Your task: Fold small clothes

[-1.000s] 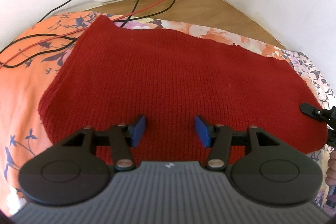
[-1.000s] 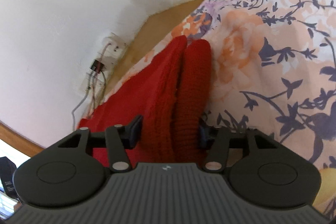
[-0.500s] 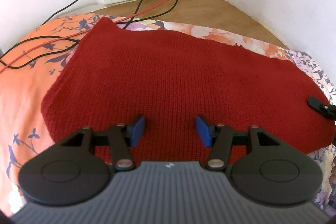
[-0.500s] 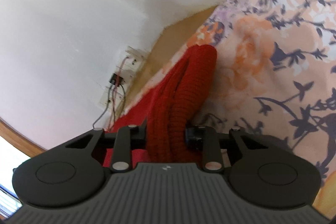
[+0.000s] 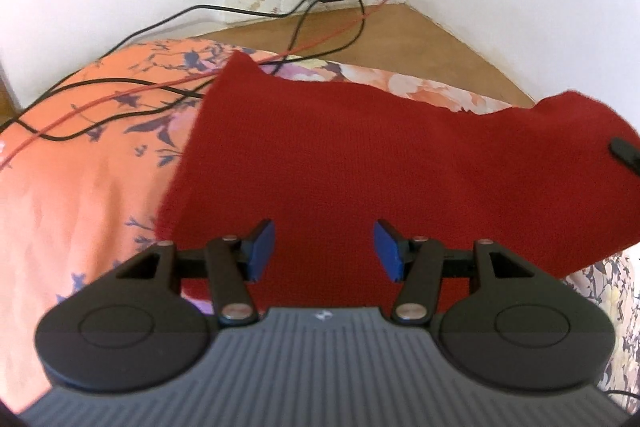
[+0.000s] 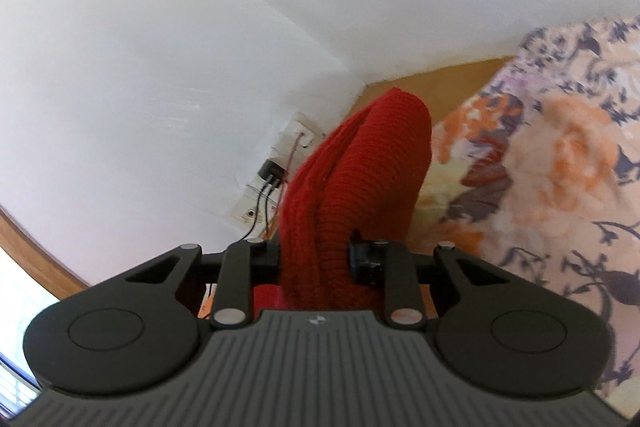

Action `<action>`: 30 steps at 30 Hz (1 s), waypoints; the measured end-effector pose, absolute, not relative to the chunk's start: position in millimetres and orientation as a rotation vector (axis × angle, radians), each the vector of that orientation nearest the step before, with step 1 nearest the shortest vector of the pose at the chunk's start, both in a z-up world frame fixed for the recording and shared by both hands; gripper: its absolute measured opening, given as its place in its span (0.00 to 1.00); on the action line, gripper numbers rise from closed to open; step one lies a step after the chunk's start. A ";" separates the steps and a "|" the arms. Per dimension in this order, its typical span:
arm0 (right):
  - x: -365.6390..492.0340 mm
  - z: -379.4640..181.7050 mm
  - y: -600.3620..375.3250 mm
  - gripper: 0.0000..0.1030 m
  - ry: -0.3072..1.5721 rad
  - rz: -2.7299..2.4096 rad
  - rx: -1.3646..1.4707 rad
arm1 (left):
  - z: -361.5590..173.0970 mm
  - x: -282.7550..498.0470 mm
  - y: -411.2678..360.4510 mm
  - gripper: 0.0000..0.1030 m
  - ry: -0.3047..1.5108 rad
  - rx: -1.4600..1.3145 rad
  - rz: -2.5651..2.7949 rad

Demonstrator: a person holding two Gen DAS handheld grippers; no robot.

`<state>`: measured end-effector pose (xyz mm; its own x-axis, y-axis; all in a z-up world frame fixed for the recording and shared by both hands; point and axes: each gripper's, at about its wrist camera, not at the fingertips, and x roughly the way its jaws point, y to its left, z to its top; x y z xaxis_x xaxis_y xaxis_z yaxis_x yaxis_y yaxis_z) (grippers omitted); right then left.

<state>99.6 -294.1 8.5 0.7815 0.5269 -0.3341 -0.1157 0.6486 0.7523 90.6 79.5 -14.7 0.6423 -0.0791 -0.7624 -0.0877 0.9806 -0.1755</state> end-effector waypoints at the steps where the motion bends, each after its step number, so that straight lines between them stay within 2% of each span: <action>1: 100.0 13.7 -287.9 0.28 0.567 0.387 0.777 | -13.9 89.9 83.9 0.55 0.872 -0.202 0.005; 17: 115.6 72.3 -189.5 0.26 0.547 0.402 0.682 | -6.5 80.1 148.9 0.55 0.831 -0.225 -0.013; 30: 142.3 56.9 -78.8 0.25 0.666 0.444 0.582 | -12.4 72.3 198.0 0.55 0.827 -0.266 -0.019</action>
